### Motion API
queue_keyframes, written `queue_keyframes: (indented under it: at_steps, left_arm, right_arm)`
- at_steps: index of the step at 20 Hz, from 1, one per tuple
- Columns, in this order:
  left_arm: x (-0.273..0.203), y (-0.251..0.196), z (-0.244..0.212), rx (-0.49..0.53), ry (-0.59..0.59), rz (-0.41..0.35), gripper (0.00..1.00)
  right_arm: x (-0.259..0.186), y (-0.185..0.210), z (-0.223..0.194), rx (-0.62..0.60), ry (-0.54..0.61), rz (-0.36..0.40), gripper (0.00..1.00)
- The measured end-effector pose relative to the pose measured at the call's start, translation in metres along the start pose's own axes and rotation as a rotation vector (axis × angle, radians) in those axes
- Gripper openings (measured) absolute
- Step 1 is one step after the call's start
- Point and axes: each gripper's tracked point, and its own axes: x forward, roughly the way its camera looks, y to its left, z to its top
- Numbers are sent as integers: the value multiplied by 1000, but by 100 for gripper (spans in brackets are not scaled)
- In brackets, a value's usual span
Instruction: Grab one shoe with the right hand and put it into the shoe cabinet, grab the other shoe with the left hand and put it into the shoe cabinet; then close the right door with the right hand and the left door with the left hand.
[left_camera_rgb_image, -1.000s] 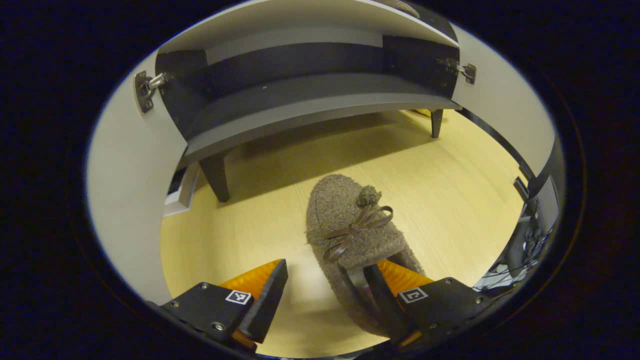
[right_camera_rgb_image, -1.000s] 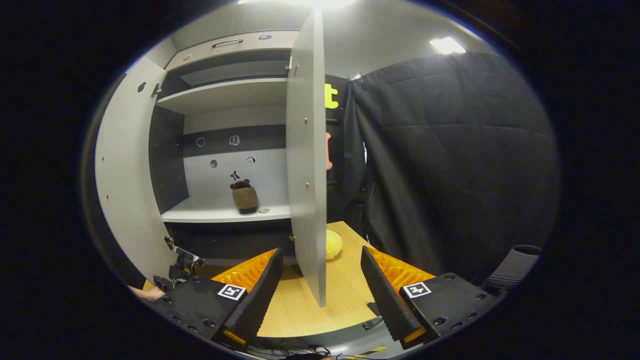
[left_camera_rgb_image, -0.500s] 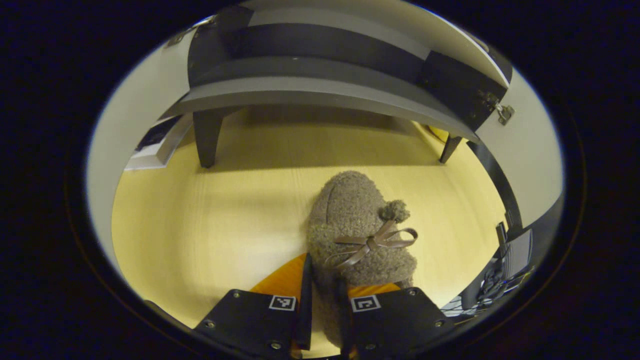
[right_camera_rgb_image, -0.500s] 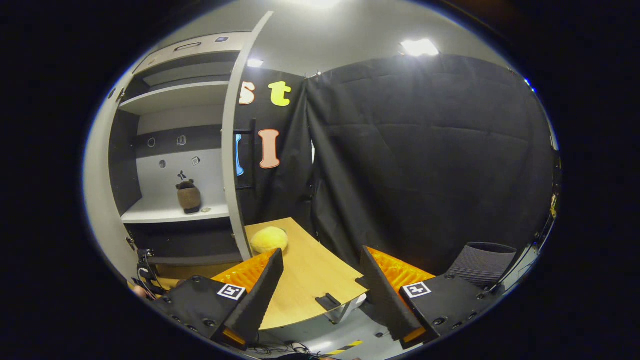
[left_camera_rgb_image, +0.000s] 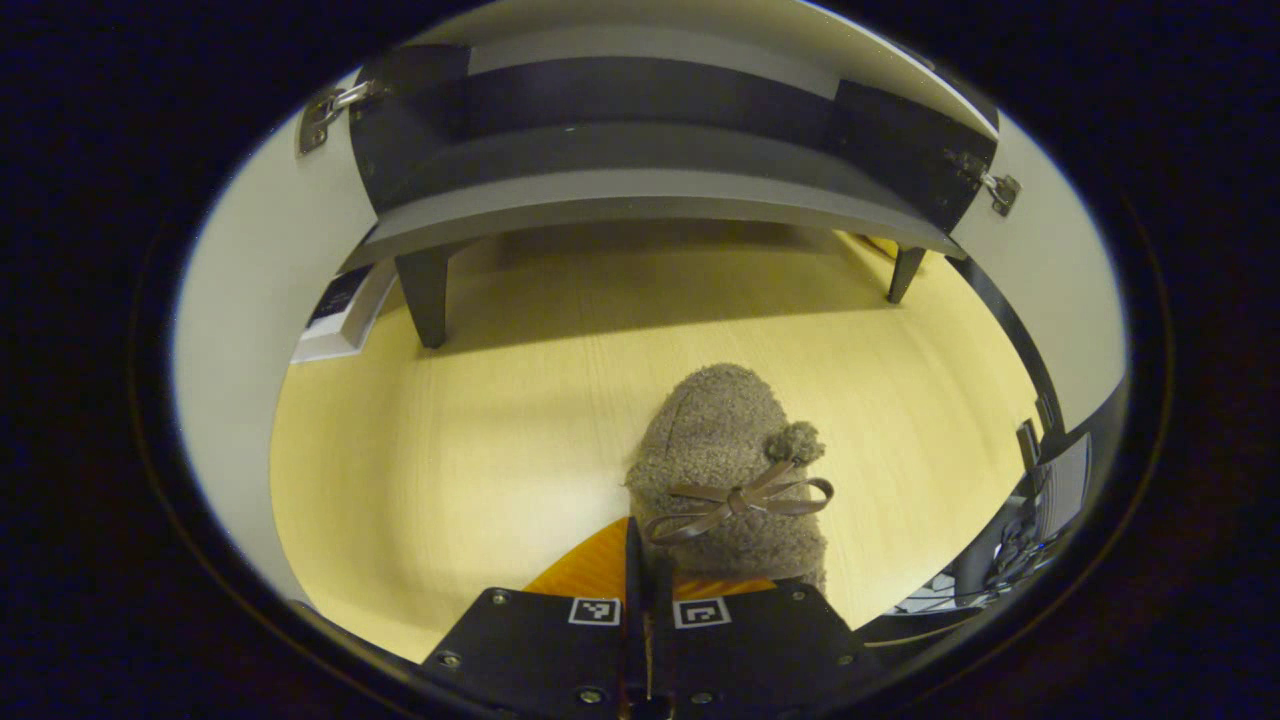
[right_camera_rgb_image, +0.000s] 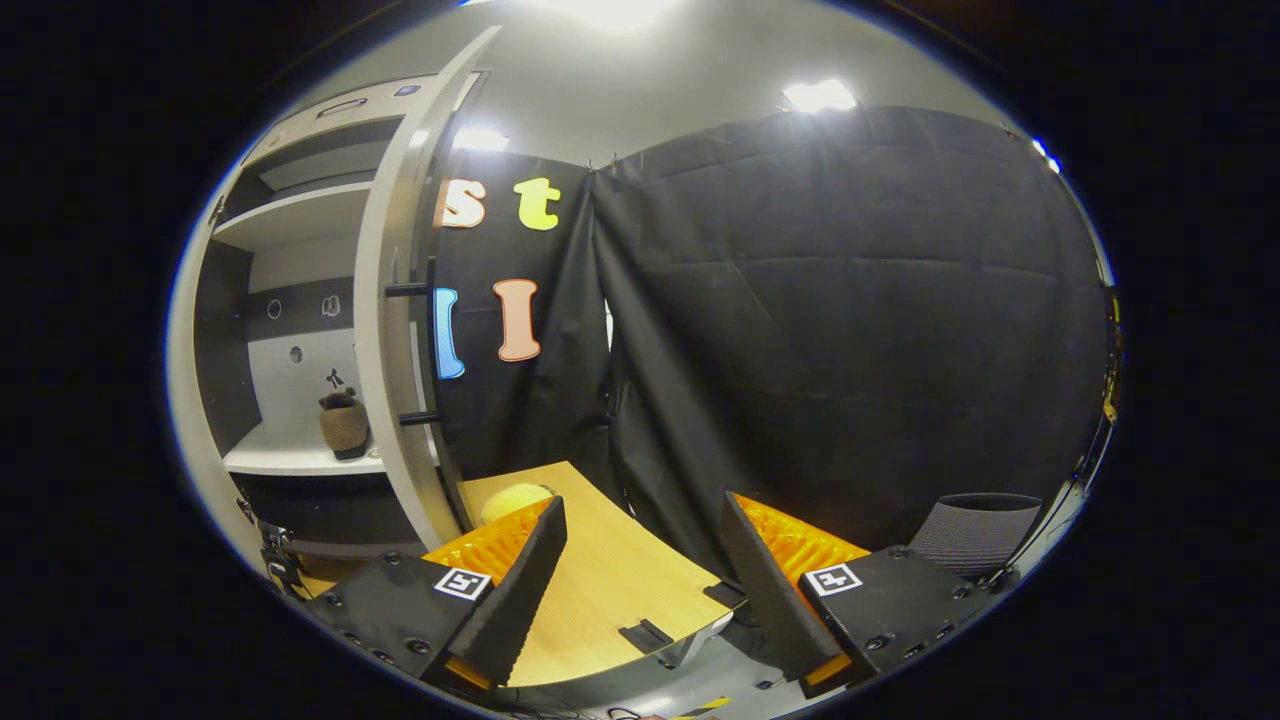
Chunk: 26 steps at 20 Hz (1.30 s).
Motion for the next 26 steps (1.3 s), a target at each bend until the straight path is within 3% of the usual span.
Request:
queue_keyframes:
  at_steps: [3,4,5,6,7,11,13,15,16,18,22,23,26]
  left_arm:
    - [-4,0,1,9,-27,27,4]
    - [-6,0,3,3,-38,33,0]
    - [-7,2,4,-6,-48,37,4]
    - [-8,3,6,-18,-59,38,0]
    - [-9,5,6,-33,-68,40,4]
    - [-17,11,10,-91,-108,56,4]
    - [-20,10,10,-142,-134,41,5]
    - [-15,12,10,-170,-185,25,4]
    - [-15,17,12,-174,-208,31,4]
    - [-25,30,27,-179,-247,51,4]
    - [-49,46,70,-248,-359,54,4]
    - [-52,52,83,-252,-388,58,4]
    - [-66,63,149,-222,-477,102,4]
  right_arm:
    - [28,-7,3,12,-2,19,92]
    - [35,-7,3,23,-2,27,92]
    - [45,-7,7,37,-4,40,93]
    - [56,-8,10,48,-9,52,93]
    - [66,-9,12,51,-14,60,93]
    - [102,-7,16,31,-6,100,92]
    - [114,0,18,59,-7,131,98]
    - [125,5,15,70,3,152,98]
    - [130,7,14,70,8,161,92]
    - [140,11,14,70,13,180,98]
    - [162,14,24,72,-6,207,92]
    - [166,13,28,67,-15,212,98]
    - [174,11,32,55,-38,213,98]
